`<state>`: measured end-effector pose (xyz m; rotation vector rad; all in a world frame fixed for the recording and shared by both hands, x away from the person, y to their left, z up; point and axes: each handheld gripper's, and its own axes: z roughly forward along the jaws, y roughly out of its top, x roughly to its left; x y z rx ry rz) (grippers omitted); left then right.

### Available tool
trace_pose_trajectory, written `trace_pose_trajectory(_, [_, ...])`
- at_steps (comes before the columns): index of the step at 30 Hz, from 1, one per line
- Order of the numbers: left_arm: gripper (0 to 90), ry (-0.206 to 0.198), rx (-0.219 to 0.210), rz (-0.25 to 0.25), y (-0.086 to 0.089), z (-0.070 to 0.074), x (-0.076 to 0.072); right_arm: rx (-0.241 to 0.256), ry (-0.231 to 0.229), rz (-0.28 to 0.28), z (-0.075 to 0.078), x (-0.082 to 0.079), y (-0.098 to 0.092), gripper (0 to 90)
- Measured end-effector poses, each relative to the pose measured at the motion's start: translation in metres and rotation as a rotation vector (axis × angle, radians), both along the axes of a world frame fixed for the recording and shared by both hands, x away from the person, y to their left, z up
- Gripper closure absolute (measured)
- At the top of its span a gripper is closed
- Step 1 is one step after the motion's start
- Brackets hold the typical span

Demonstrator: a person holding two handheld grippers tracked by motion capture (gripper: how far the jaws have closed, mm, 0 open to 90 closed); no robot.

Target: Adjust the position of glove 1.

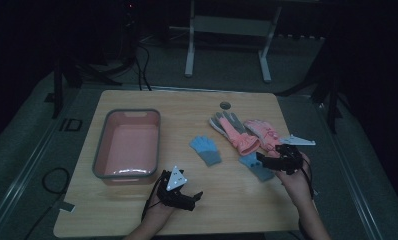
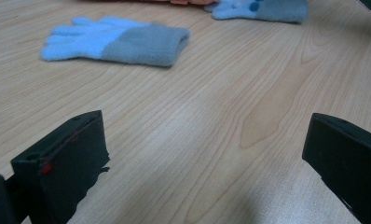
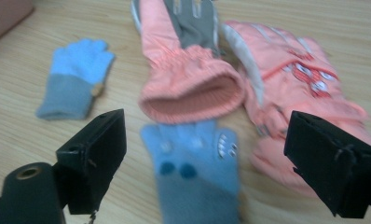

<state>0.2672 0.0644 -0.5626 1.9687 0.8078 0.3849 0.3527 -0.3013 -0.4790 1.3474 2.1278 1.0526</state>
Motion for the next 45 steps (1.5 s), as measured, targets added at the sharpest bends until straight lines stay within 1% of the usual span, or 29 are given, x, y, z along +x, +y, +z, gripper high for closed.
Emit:
trace_pose_trajectory(2, [0.1, 0.002, 0.003, -0.003, 0.0, 0.0, 0.0, -0.007, -0.002, 0.019, 0.0, 0.003, 0.006, 14.5])
trace_pose_trajectory(4, [0.1, 0.002, 0.003, -0.003, 0.0, 0.0, 0.0, -0.009, -0.005, 0.025, 0.0, 0.005, 0.008, 14.5])
trace_pose_trajectory(5, [0.1, 0.003, 0.002, -0.003, 0.0, 0.0, 0.0, -0.011, -0.001, 0.05, 0.001, 0.008, 0.014, 17.1])
trace_pose_trajectory(8, [0.1, 0.003, 0.001, -0.002, 0.0, 0.0, 0.0, -0.022, 0.002, 0.076, 0.0, 0.011, 0.023, 18.5])
trace_pose_trajectory(12, [0.1, 0.003, 0.002, -0.003, 0.0, 0.0, 0.0, -0.02, 0.004, 0.109, -0.001, 0.014, 0.033, 20.7])
trace_pose_trajectory(18, [0.1, 0.003, 0.002, -0.004, 0.0, 0.0, 0.0, -0.019, 0.008, 0.165, -0.001, 0.02, 0.049, 21.8])
trace_pose_trajectory(21, [0.1, 0.003, 0.002, -0.005, 0.0, 0.0, 0.0, -0.021, 0.009, 0.179, -0.001, 0.021, 0.054, 22.0])
trace_pose_trajectory(23, [0.1, 0.003, 0.002, -0.005, 0.0, 0.0, 0.0, -0.024, 0.01, 0.21, -0.003, 0.024, 0.065, 22.1])
trace_pose_trajectory(24, [0.1, 0.003, 0.002, -0.006, 0.0, 0.0, 0.0, -0.024, 0.01, 0.21, -0.003, 0.024, 0.065, 22.1])
trace_pose_trajectory(26, [0.1, 0.003, 0.002, -0.007, 0.0, 0.0, 0.0, -0.026, 0.013, 0.23, -0.004, 0.026, 0.072, 22.8])
trace_pose_trajectory(28, [0.1, 0.003, 0.002, -0.007, 0.0, 0.0, 0.0, -0.032, 0.02, 0.258, -0.006, 0.029, 0.082, 23.2])
trace_pose_trajectory(29, [0.1, 0.002, 0.003, -0.008, 0.0, 0.0, 0.0, -0.032, 0.02, 0.258, -0.006, 0.029, 0.082, 23.2])
trace_pose_trajectory(31, [0.1, 0.002, 0.002, -0.008, 0.0, 0.0, 0.0, -0.039, 0.029, 0.282, -0.009, 0.032, 0.092, 24.2])
trace_pose_trajectory(32, [0.1, 0.002, 0.002, -0.008, 0.0, 0.0, 0.0, -0.039, 0.029, 0.282, -0.009, 0.032, 0.092, 24.2])
trace_pose_trajectory(33, [0.1, 0.002, 0.001, -0.008, 0.0, 0.0, 0.0, -0.048, 0.033, 0.295, -0.012, 0.034, 0.099, 27.5])
trace_pose_trajectory(35, [0.1, 0.003, 0.0, -0.008, 0.0, 0.0, 0.0, -0.048, 0.037, 0.302, -0.013, 0.035, 0.102, 27.7])
trace_pose_trajectory(36, [0.1, 0.003, 0.001, -0.009, 0.0, 0.0, 0.0, -0.056, 0.036, 0.319, -0.016, 0.037, 0.108, 29.6])
trace_pose_trajectory(38, [0.1, 0.003, -0.001, -0.009, 0.0, 0.0, 0.0, -0.061, 0.041, 0.324, -0.017, 0.038, 0.111, 30.2])
trace_pose_trajectory(39, [0.1, 0.003, -0.002, -0.01, 0.0, 0.0, 0.0, -0.066, 0.042, 0.335, -0.02, 0.041, 0.116, 33.2])
trace_pose_trajectory(40, [0.1, 0.003, -0.002, -0.01, 0.0, 0.0, 0.0, -0.066, 0.042, 0.335, -0.02, 0.041, 0.116, 33.2])
trace_pose_trajectory(42, [0.1, 0.002, 0.001, -0.011, 0.0, 0.0, 0.0, -0.071, 0.044, 0.359, -0.024, 0.044, 0.121, 36.4])
trace_pose_trajectory(43, [0.1, 0.002, 0.001, -0.012, 0.0, 0.0, 0.0, -0.087, 0.035, 0.37, -0.026, 0.045, 0.123, 37.9])
trace_pose_trajectory(44, [0.1, 0.002, 0.001, -0.012, 0.0, 0.0, 0.0, -0.101, 0.035, 0.399, -0.03, 0.047, 0.129, 41.1])
trace_pose_trajectory(45, [0.1, 0.002, 0.001, -0.012, 0.0, 0.0, 0.0, -0.101, 0.035, 0.399, -0.03, 0.047, 0.129, 41.1])
